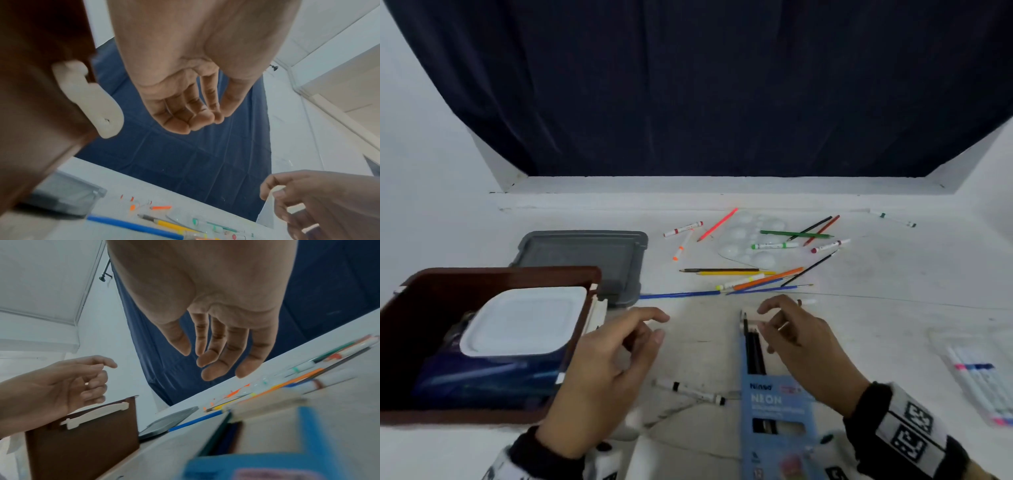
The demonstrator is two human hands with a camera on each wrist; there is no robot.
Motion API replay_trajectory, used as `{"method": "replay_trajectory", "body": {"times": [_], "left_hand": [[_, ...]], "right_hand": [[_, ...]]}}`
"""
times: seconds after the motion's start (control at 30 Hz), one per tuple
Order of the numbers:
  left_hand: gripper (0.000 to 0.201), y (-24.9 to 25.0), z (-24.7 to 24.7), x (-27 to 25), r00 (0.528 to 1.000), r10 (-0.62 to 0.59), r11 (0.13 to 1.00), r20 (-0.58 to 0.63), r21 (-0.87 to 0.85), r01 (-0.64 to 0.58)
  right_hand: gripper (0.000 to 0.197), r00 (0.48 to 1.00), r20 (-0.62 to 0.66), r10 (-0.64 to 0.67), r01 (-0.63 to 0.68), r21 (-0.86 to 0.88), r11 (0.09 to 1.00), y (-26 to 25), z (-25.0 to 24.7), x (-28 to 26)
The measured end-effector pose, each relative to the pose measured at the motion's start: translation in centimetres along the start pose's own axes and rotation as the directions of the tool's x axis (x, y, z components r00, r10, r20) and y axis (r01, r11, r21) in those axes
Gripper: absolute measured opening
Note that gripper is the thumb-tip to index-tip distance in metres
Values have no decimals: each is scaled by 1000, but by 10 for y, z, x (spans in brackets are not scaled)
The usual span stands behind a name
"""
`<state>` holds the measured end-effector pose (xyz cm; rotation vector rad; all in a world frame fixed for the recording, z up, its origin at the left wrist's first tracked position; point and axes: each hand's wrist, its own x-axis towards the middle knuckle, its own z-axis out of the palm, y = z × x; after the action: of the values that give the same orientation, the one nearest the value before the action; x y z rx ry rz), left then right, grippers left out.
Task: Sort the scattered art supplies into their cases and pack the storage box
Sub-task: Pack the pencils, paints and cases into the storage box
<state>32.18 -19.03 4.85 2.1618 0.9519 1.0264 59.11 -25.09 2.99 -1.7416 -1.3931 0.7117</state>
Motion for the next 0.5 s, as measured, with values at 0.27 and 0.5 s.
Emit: {"method": "replay_trajectory", "body": {"times": [0.27, 0.5], "left_hand": [[17, -1, 60, -15, 940, -221, 973, 261, 120, 195], [38, -29, 78, -10, 827, -294, 905, 480, 418, 79]], "right_hand": [[23, 993, 121, 14, 33, -374, 927, 79, -73, 15], [36, 991, 93, 100, -13, -663, 749, 99, -107, 22]]}}
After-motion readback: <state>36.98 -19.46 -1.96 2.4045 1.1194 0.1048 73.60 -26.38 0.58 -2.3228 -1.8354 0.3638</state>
